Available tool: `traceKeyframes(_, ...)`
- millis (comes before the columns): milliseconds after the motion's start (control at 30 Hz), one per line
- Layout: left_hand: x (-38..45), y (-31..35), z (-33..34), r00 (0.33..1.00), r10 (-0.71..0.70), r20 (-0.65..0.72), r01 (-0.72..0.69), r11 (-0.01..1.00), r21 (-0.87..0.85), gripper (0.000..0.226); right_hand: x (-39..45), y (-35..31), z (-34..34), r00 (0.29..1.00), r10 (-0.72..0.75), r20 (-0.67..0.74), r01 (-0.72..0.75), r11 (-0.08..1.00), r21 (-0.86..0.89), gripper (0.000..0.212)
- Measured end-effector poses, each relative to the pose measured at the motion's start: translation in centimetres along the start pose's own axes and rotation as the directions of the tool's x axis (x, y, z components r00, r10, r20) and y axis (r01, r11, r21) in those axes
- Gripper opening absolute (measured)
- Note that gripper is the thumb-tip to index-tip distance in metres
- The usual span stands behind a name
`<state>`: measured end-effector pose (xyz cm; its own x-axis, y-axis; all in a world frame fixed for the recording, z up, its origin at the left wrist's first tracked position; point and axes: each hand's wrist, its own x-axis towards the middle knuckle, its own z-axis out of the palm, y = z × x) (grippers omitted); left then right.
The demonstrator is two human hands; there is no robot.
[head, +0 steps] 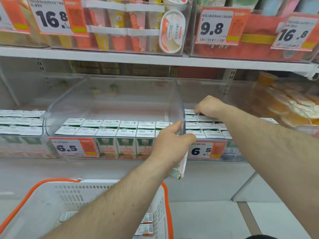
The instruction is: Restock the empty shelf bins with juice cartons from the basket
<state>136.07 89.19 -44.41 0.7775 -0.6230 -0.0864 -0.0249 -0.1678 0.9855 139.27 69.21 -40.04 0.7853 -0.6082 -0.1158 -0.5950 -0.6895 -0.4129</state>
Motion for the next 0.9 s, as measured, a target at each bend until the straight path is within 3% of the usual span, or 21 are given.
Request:
traceKeyframes(100,0.0,-0.1,0.0,1.000,0.009,0.006,-0.009,1.000,0.004,0.061,0.1,-0.1,0.0,0.999,0.017,0.036,-0.015,0.999,-0.050,0.031)
traceKeyframes(200,0.0,-0.1,0.0,1.000,0.001,0.002,-0.001,1.000,0.011,0.069,0.1,-1.0,0.0,0.999,-0.014,0.051,0.014,1.000,0.000,0.025)
traceKeyframes(267,0.2,-0.2,0.0,1.000,-0.016,0.002,0.016,1.000,-0.001,0.077,0.3,-1.1,0.2,0.998,0.035,0.060,-0.040,0.996,0.082,0.055)
traceKeyframes(333,0.0,0.0,-0.1,0.999,-0.032,0.008,0.032,0.999,-0.015,0.081,0.5,-1.3,0.3,0.994,0.053,0.098,-0.064,0.991,0.117,0.071)
traceKeyframes(500,-2.0,1.4,-1.5,0.998,0.001,-0.059,-0.005,0.998,-0.059,0.054,-0.1,-0.9,0.0,0.977,0.095,0.192,-0.119,0.986,0.117,0.083)
traceKeyframes(567,-2.9,2.0,-2.3,0.994,-0.025,-0.108,0.011,0.992,-0.125,0.036,-0.8,-1.0,-0.1,0.993,0.087,0.083,-0.089,0.996,0.030,0.084)
traceKeyframes(633,-3.4,2.5,-3.2,0.988,-0.112,-0.110,0.071,0.942,-0.327,0.032,-2.4,-1.6,-0.4,0.984,-0.007,-0.179,-0.004,0.998,-0.064,0.077)
traceKeyframes(700,-3.6,2.7,-4.2,0.975,-0.209,-0.079,0.132,0.823,-0.552,0.043,-4.9,-2.8,-0.4,0.891,-0.136,-0.433,0.161,0.987,0.020,0.064)
traceKeyframes(767,-4.0,2.5,-5.2,0.963,-0.266,-0.049,0.159,0.704,-0.693,0.052,-8.3,-4.2,0.0,0.760,-0.173,-0.627,0.375,0.904,0.205,0.053)
traceKeyframes(800,-4.4,2.5,-5.7,0.954,-0.298,-0.034,0.173,0.639,-0.749,0.053,-10.4,-5.0,0.4,0.723,-0.177,-0.668,0.462,0.843,0.276,0.047)
traceKeyframes(833,-4.6,2.4,-6.2,0.946,-0.324,-0.023,0.181,0.584,-0.792,0.053,-12.6,-6.0,0.9,0.733,-0.192,-0.653,0.504,0.798,0.331,0.041)
traceKeyframes(900,-5.2,2.0,-7.2,0.932,-0.362,0.005,0.197,0.497,-0.845,0.055,-16.2,-7.7,2.3,0.854,-0.267,-0.447,0.467,0.772,0.431,0.024)
